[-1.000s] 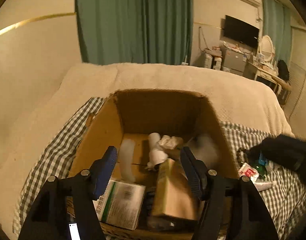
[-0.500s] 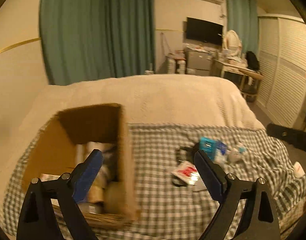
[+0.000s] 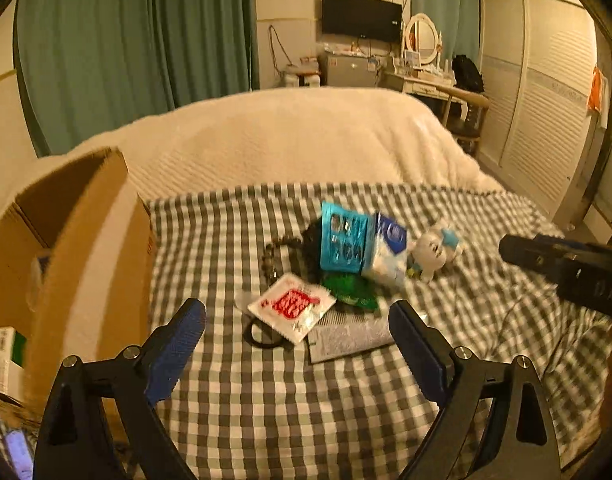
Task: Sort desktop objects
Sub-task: 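Open both tools to drop the items into the box and withdraw, then move both open tools back over the pile of items, then grasp the black hair tie with left tool while right grasps the white toothpaste tube, then carry hair tie and toothpaste tube over the box and open both tools, then move both open tools back over the pile, then grasp the red-white sachet with left tool while right grasps the white star plush toy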
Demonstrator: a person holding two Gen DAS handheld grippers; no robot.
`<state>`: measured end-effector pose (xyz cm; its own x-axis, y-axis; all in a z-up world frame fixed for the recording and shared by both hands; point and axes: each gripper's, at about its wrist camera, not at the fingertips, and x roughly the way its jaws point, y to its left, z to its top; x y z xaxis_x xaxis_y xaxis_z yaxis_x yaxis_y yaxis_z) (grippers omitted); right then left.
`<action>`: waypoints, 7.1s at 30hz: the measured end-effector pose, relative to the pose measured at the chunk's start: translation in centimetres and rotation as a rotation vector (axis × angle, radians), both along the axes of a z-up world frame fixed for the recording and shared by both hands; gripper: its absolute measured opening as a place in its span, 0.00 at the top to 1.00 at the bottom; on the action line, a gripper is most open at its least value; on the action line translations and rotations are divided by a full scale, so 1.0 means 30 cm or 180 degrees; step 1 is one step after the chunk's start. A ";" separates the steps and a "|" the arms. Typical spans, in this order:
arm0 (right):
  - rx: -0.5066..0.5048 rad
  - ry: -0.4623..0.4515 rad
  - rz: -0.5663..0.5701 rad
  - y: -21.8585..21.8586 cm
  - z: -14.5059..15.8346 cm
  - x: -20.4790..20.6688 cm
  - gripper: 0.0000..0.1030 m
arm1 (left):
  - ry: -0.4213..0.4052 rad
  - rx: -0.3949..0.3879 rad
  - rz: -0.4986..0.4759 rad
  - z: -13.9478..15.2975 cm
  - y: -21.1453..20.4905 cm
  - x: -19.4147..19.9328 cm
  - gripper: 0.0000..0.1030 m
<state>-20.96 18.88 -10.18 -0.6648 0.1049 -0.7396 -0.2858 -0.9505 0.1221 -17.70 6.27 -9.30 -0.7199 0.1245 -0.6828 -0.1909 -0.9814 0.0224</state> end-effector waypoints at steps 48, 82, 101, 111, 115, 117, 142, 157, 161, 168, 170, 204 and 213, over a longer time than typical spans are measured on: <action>-0.0040 -0.0368 0.0282 -0.040 -0.208 -0.063 0.46 | -0.0429 0.0447 0.0165 -0.306 -0.191 -0.174 0.25; 0.0352 -0.1116 0.1979 -0.364 -0.393 -0.123 0.77 | -0.0639 0.0645 -0.0410 -0.275 -0.195 -0.090 0.96; -0.0068 -0.0808 0.1351 -0.217 -0.189 -0.050 0.79 | -0.0255 0.0772 -0.0509 -0.111 -0.165 -0.028 0.96; -0.0490 -0.0434 0.1117 -0.189 0.023 -0.042 0.79 | 0.0255 0.0887 -0.0494 0.121 -0.190 0.023 0.96; -0.0544 -0.0233 0.1227 -0.264 0.152 -0.074 0.79 | 0.0511 0.0961 -0.0298 0.255 -0.283 0.033 0.96; -0.0618 -0.0129 0.1262 -0.308 0.216 -0.103 0.79 | 0.0642 0.0981 -0.0106 0.320 -0.367 0.041 0.96; -0.0931 0.0129 0.1362 -0.731 0.259 -0.378 0.55 | 0.0316 0.0439 0.1141 0.216 -0.752 0.024 0.12; -0.0407 0.0083 -0.0102 -0.009 0.192 -0.086 0.51 | 0.0210 0.0376 0.0068 0.140 -0.173 0.043 0.10; -0.0259 -0.0108 -0.0141 0.061 0.075 -0.075 0.51 | 0.0110 0.0272 0.0076 0.013 -0.118 -0.003 0.10; -0.0114 -0.0341 -0.0152 0.123 -0.121 -0.147 0.42 | -0.0197 0.0310 0.0091 -0.166 -0.104 -0.134 0.10; -0.0037 -0.0261 -0.0174 0.126 -0.152 -0.163 0.36 | -0.0201 0.0275 0.0084 -0.192 -0.096 -0.157 0.10; -0.0240 -0.0411 -0.0254 0.120 -0.329 -0.292 0.37 | -0.0212 0.0647 -0.0094 -0.250 -0.166 -0.224 0.95; -0.0077 -0.0327 -0.0001 0.010 -0.159 -0.236 0.37 | -0.0025 0.0777 -0.0173 -0.082 -0.189 -0.115 0.95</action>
